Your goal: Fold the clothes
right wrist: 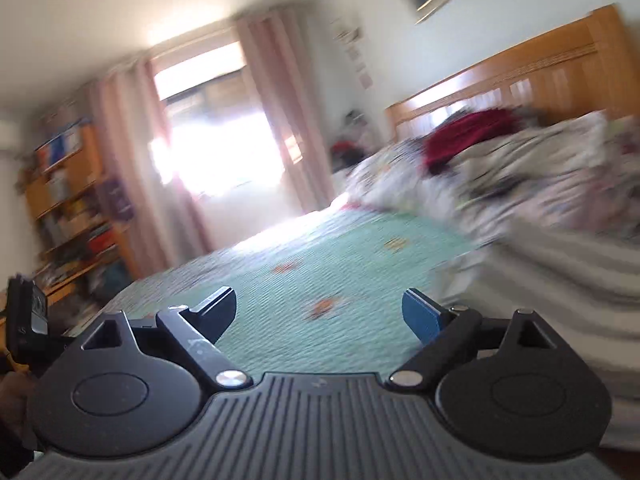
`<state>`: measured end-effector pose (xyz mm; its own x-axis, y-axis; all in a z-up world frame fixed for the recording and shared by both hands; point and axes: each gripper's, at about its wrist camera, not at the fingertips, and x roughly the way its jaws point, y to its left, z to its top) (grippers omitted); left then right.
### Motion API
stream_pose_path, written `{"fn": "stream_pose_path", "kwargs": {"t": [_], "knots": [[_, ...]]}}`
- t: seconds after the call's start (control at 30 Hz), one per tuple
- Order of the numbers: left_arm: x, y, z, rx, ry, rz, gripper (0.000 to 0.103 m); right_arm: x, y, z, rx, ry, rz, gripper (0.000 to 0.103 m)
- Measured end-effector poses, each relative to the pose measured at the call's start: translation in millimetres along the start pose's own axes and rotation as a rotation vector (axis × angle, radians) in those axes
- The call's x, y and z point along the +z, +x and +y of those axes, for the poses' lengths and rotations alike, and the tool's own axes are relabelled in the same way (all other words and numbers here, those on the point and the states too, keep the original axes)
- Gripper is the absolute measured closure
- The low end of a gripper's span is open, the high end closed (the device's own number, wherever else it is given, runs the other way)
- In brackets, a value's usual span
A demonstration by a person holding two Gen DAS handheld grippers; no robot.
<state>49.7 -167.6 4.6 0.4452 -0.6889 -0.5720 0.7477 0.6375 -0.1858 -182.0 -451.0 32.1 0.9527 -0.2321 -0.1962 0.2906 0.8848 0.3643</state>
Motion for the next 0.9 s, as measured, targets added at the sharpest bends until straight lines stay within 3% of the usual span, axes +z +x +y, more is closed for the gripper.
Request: {"fn": "stream_pose_path", "kwargs": {"t": [0.17, 0.3, 0.47, 0.6, 0.73, 0.9], "knots": [[-40, -50, 56, 0.348, -0.045, -0.003, 0.001, -43, 72, 94, 0.209, -0.034, 0.148, 0.013], [-66, -86, 98, 0.549, -0.136, -0.024, 0.001, -70, 93, 164, 0.320, -0.118, 0.218, 0.013], [-85, -124, 132, 0.775, -0.217, -0.086, 0.001, -96, 73, 239, 0.413, -0.189, 0.288, 0.013], [-89, -141, 141, 1.016, -0.189, -0.067, 0.001, -108, 65, 267, 0.469, -0.210, 0.340, 0.013], [-86, -155, 145, 1.049, -0.204, -0.073, 0.001, -108, 67, 277, 0.503, -0.232, 0.365, 0.013], [-85, -168, 148, 0.910, -0.287, -0.120, 0.001, -109, 58, 279, 0.502, -0.249, 0.373, 0.013]]}}
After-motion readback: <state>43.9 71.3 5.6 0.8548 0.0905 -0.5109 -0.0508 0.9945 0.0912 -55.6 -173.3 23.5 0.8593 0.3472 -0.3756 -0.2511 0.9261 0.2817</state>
